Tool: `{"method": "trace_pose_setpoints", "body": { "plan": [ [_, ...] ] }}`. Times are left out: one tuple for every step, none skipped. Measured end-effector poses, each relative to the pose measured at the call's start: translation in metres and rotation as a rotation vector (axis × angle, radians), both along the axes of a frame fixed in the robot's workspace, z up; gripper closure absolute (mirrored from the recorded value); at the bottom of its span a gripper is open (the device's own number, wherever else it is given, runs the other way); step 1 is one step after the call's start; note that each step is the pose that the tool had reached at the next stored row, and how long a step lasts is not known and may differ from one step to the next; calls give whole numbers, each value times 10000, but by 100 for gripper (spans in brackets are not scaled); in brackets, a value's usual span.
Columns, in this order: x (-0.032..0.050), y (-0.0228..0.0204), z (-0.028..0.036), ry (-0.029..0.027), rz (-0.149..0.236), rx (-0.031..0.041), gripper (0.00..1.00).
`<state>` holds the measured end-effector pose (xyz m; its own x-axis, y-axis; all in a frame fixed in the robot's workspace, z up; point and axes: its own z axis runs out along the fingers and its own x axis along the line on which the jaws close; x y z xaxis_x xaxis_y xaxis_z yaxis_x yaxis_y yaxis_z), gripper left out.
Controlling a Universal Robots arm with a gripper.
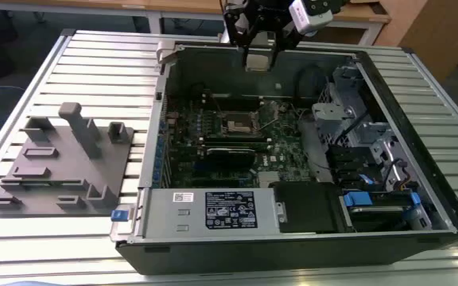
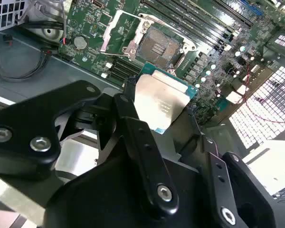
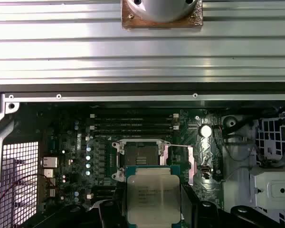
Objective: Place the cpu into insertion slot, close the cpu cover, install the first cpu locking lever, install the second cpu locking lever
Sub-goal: 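Place the cpu into insertion slot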
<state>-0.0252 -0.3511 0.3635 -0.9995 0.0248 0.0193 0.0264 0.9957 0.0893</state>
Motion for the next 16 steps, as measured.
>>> {"method": "trace_pose_setpoints", "body": {
  "plan": [
    [0, 0, 0, 0, 0, 1, 46],
    [0, 0, 0, 0, 0, 0, 46],
    [0, 0, 0, 0, 0, 1, 46],
    [0, 0, 0, 0, 0, 0, 46],
    [0, 0, 0, 0, 0, 0, 46],
    [0, 0, 0, 0, 0, 0, 46],
    [0, 0, -3, 0, 0, 1, 46],
    [0, 0, -6, -1, 0, 1, 46],
    [0, 0, -9, 0, 0, 0, 46],
    [0, 0, -9, 0, 0, -1, 46],
    [0, 0, -11, 0, 1, 0, 46],
    [0, 0, -13, 0, 0, 0, 46],
    [0, 0, -13, 0, 0, 0, 46],
    [0, 0, -14, 0, 0, 0, 46],
    [0, 0, -17, -1, 0, 2, 46],
    [0, 0, -20, -1, 0, 3, 46]
  ]
}}
